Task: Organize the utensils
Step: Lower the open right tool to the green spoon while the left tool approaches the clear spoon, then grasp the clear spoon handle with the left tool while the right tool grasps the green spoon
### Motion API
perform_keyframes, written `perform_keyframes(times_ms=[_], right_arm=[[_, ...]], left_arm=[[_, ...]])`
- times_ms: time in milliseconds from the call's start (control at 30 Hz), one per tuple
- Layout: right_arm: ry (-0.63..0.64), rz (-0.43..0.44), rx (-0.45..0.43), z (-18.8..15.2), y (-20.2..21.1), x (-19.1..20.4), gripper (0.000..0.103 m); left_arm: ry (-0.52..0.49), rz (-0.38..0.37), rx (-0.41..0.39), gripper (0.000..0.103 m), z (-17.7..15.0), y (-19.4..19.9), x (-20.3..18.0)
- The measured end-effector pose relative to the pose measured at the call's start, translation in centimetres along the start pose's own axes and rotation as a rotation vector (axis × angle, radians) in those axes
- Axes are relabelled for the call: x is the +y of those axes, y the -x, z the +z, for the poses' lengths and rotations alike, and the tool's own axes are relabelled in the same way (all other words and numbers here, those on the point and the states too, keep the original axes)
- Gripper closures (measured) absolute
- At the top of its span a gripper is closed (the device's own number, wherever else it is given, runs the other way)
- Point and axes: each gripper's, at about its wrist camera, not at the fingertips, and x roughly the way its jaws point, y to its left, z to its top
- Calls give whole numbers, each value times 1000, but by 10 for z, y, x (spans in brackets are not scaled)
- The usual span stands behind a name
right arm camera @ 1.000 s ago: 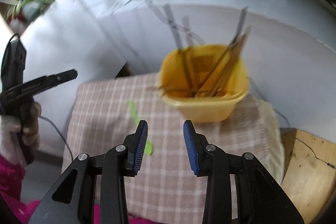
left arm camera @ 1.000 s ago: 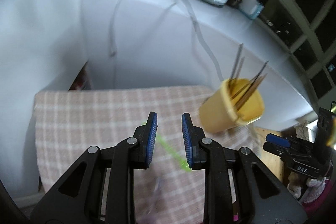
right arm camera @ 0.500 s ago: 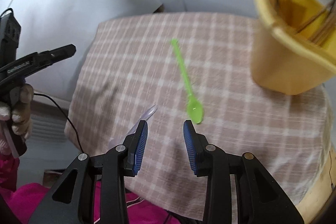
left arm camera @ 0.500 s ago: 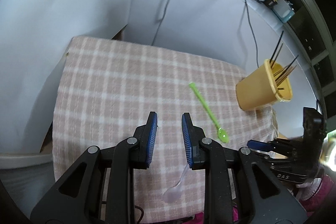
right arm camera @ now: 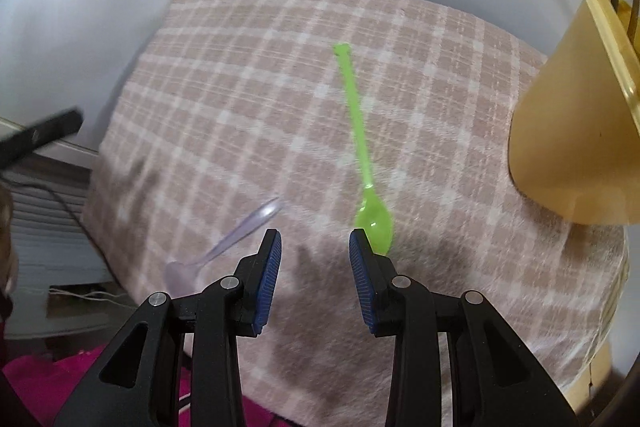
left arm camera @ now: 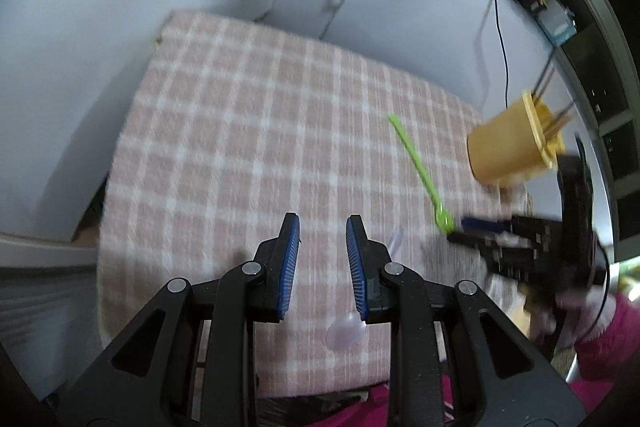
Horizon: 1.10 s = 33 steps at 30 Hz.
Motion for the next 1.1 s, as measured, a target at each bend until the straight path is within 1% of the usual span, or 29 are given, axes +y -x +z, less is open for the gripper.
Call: perform_keyframes(times_ms=[100,300,367,467,600,733,867,1100], right_arm=[[0,-32,14,3,-6,-8,69],[-8,-48,19,8,-8,-17,69],[-13,-50,22,11,-13,-18,69],[-10,-58,27,15,-19,-16,69],[1,-72,35,17,-26,-15,69],[-12,-76,30,21,-32,-14,69],[-24,-80,29,23,-34,-14,69],[-40,-81,35,32,-38,-17,69]], left_arm=[[-31,-18,58,80,-18,-13,-12],[-110,-56,160,80,-43,-40,-41],[-152,-54,193,80,-49,-51,-51],[-189,-48,227,80,-55,-66,-62],[-217,-46,251,80,-57,-82,-71],[-246,-14,261,80,-55,-97,-78],[-249,10,270,80,-51,-111,-79],[-248,43,259,80,-38,-129,-83]])
